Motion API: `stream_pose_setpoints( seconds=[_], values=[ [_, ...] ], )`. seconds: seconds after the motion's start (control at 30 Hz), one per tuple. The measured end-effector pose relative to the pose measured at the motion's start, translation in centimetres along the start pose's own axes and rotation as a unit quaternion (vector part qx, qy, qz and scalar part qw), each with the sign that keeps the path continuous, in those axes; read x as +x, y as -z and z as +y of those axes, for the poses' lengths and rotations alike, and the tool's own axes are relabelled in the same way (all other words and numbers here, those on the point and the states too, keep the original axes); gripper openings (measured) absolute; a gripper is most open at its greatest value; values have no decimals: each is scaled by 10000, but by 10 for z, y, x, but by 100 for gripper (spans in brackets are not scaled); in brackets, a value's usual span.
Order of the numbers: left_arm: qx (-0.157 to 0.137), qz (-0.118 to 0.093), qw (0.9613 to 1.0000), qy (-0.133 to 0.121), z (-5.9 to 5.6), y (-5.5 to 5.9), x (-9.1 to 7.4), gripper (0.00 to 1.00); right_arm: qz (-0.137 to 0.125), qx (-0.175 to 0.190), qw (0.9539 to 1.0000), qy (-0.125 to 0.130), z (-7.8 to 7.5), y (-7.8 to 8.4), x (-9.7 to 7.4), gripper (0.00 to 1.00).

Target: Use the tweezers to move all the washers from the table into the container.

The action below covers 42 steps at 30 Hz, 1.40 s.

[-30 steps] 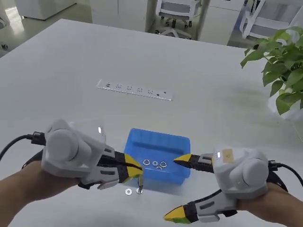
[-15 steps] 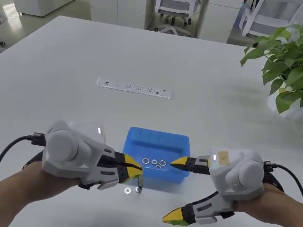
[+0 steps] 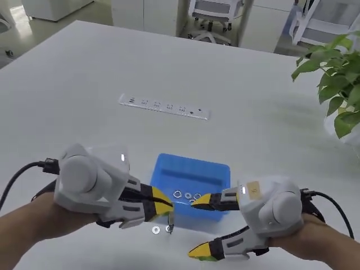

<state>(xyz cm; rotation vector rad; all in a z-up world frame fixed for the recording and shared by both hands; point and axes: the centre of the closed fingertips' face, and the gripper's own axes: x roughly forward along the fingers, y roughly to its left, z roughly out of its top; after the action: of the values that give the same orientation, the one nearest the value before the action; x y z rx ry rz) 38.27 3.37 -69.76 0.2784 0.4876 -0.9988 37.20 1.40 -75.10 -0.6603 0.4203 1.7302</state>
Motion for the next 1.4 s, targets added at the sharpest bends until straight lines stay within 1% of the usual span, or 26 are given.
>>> stream_pose_setpoints(
  seconds=[0.07, 0.1, 0.13, 0.17, 0.2, 0.37, 0.47, 0.53, 0.6, 0.67, 0.77, 0.87, 0.9, 1.07, 1.3, 1.4],
  values=[
    [-7, 3, 10000, -3, 1, 0, 0, 5, 11, -66, 10000, -35, -2, -3, 3, 43],
    [-3, 7, 10000, 4, 1, 0, 0, 5, -26, -23, 10000, -64, -3, -6, 4, 42],
    [9, 11, 10000, 12, 1, 0, 0, 5, -95, -20, 9999, -90, -4, -9, 7, 41],
    [15, 13, 10000, 17, 1, 1, 0, 5, -102, -50, 9999, -97, -5, -10, 8, 40],
    [17, 12, 10000, 27, 1, 1, 1, 5, -100, -67, 9999, -111, -6, -11, 9, 37],
    [5, 27, 9999, 112, -1, 0, 2, 5, -50, -199, 9993, -301, -7, -14, 18, 31],
    [46, 57, 9999, 129, -1, 0, 2, 5, 7, -300, 9989, -366, -7, -14, 22, 28],
    [55, 65, 9999, 145, 0, 0, 2, 5, 120, -470, 9979, -428, -7, -11, 25, 26],
    [59, 72, 9998, 157, 0, 0, 3, 5, 195, -546, 9972, -479, -6, -9, 27, 23],
    [56, 78, 9998, 169, 0, -1, 3, 5, 220, -641, 9964, -508, -7, -9, 29, 19],
    [75, 87, 9998, 178, 0, -1, 4, 5, 307, -759, 9950, -567, -7, -8, 32, 17],
    [84, 93, 9997, 195, -2, -1, 4, 5, 340, -817, 9947, -526, -11, -8, 33, 11],
    [87, 100, 9997, 190, -2, -1, 4, 5, 366, -843, 9941, -572, -10, -7, 33, 11],
    [83, 104, 9997, 202, -3, -2, 4, 5, 431, -862, 9933, -633, -9, -7, 34, 10],
    [117, 128, 9996, 207, -4, -2, 5, 5, 465, -755, 9942, -606, -9, -6, 33, 9],
    [176, 183, 9995, 190, -5, -3, 5, 5, 464, -736, 9945, -585, -9, -6, 33, 9]
  ],
)
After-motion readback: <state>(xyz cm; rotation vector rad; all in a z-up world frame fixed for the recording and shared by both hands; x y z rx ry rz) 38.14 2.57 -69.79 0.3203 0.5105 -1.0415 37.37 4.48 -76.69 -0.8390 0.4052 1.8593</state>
